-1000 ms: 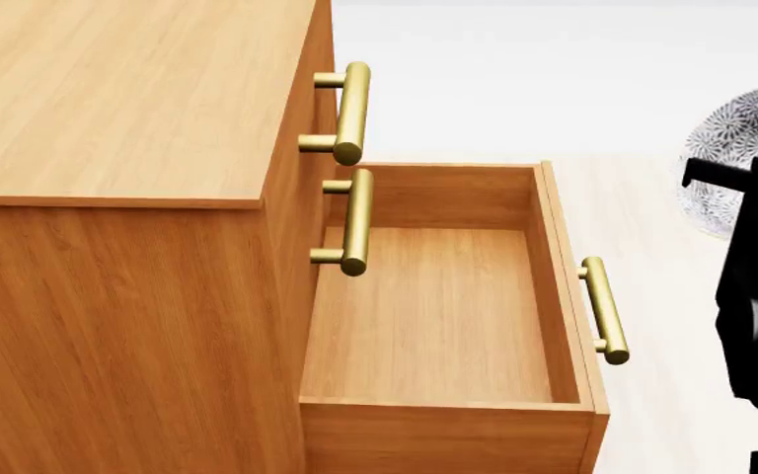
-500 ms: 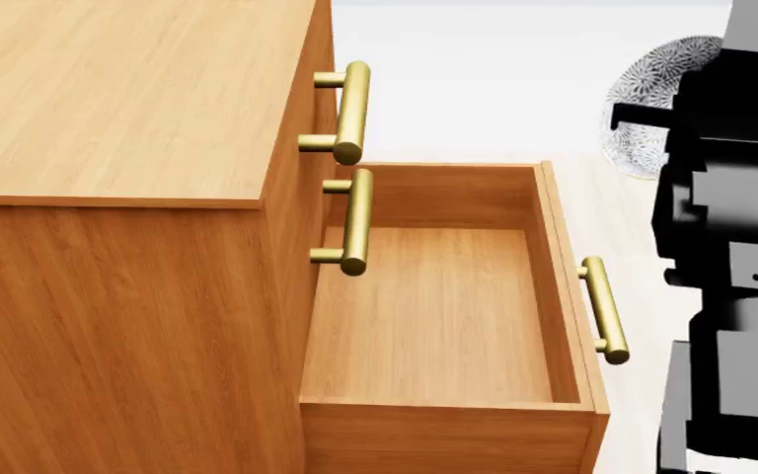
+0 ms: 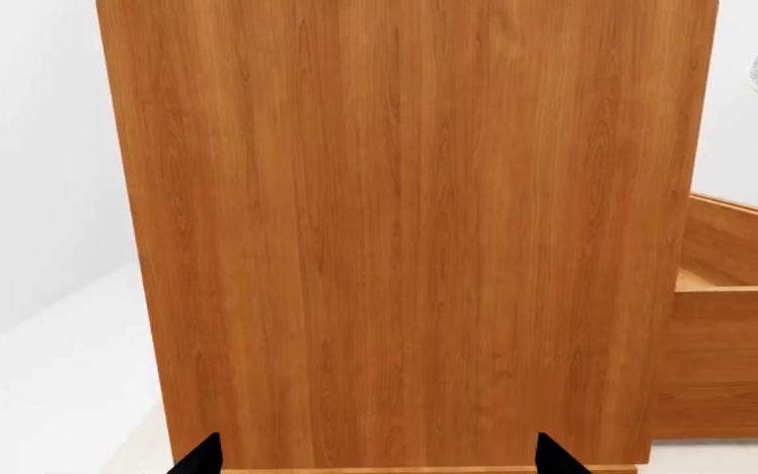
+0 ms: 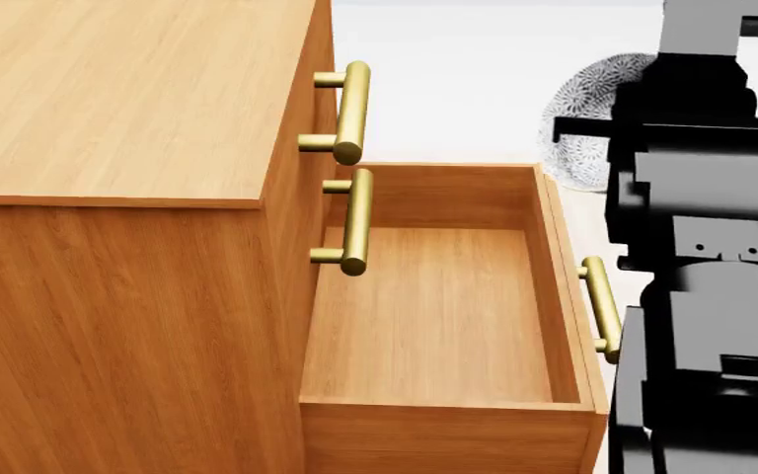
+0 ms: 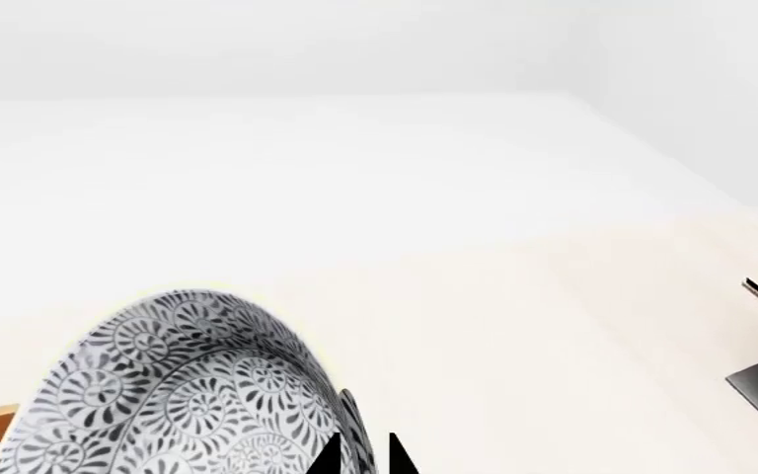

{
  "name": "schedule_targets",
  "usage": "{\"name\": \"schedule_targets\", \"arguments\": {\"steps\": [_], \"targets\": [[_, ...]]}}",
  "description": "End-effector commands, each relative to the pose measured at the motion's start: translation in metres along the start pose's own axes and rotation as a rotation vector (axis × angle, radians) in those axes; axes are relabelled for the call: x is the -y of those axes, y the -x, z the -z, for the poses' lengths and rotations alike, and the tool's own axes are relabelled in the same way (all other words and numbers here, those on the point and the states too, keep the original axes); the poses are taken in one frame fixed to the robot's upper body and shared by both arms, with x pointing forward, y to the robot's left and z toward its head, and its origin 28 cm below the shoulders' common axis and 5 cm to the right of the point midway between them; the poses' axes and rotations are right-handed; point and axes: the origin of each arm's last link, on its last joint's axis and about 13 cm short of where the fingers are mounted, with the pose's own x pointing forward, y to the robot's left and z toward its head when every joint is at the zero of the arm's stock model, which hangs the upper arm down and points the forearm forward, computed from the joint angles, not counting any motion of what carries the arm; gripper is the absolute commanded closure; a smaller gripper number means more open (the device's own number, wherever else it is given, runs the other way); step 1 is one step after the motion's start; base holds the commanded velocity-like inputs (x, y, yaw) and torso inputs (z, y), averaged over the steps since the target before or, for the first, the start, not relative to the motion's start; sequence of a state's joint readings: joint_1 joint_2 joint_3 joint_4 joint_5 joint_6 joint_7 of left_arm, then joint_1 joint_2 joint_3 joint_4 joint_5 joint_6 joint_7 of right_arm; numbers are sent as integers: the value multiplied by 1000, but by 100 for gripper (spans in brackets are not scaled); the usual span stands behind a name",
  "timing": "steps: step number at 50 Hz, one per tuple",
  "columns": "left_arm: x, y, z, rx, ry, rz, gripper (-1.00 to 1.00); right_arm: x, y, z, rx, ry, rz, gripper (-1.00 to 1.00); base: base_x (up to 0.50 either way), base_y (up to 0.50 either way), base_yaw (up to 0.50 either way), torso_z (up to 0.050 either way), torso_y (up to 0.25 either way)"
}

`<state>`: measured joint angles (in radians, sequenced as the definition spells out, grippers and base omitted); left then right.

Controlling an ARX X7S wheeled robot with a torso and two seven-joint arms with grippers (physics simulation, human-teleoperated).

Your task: Put the bowl in the bottom drawer of the cabinet and close it.

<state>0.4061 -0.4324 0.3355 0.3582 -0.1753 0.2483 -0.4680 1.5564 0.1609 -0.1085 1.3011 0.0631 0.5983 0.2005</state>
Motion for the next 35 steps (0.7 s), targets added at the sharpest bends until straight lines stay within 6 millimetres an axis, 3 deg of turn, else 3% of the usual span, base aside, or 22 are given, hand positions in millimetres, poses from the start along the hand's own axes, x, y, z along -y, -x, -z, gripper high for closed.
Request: {"name": "schedule_targets", "arguments": {"steps": [1, 35], "targets": [[1, 0, -1, 0, -7, 0, -100, -6, 3, -3, -3, 20, -43, 100, 0, 0, 0, 0, 0], [0, 0, -1, 0, -3, 0, -100, -36, 4, 21, -55, 85, -186, 100, 0, 0, 0, 0, 0]]}}
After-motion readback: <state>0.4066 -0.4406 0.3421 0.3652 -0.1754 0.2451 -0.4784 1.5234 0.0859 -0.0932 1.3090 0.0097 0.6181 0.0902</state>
